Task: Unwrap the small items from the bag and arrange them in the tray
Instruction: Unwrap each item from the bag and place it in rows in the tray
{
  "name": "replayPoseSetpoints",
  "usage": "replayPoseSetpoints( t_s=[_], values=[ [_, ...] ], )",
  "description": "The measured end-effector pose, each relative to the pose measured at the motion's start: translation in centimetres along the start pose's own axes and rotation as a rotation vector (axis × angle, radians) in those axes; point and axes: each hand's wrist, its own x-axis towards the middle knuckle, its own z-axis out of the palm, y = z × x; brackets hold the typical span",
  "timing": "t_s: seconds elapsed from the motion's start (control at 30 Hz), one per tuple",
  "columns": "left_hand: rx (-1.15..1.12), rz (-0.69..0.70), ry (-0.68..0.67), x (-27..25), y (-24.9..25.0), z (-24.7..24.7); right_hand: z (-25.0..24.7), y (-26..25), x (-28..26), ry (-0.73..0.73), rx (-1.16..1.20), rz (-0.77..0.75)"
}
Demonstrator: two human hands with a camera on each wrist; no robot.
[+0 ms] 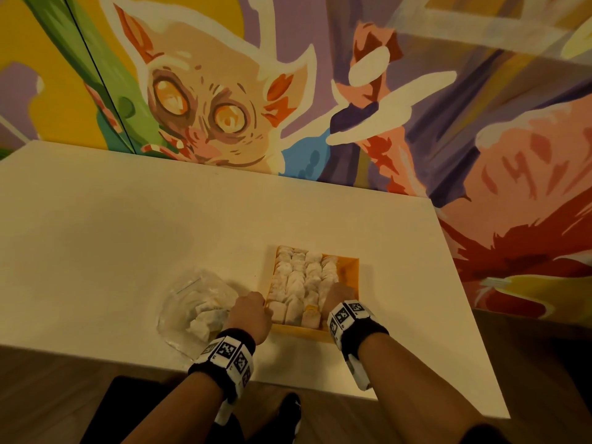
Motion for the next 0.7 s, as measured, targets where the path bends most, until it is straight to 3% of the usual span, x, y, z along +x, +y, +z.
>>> replayPoseSetpoints(
  t_s=[0.2, 0.3, 0.4, 0.53, 0.6, 0.7],
  values=[
    [-0.23, -0.023, 0.021, 0.4, -0.7, -0.1, -0.5, 0.1, 0.7, 0.007, 0.076, -0.019],
    [-0.498, -0.085, 0.03, 0.4, -0.4, -1.1, -1.2, 0.2, 0.4, 0.134, 0.184, 0.013],
    [-0.784, -0.164, -0.014, 0.1, 0.3, -2.4, -2.0, 0.1, -0.7, 0.263, 0.483, 0.047],
    [-1.133, -0.27, -0.189, -0.4, 0.7, -3.6, -3.9, -0.9, -3.3, 0.425, 0.73, -0.218],
    [-1.213, -0.269, -0.246, -0.8, 1.0, -4.0, -4.6, -2.0, -5.5, 0.426, 0.907, -0.373],
    [-1.307, -0.267, -0.264, -1.6, 1.7, -4.7, -4.5, -3.4, -7.8, 0.388, 0.992, -0.535]
  ],
)
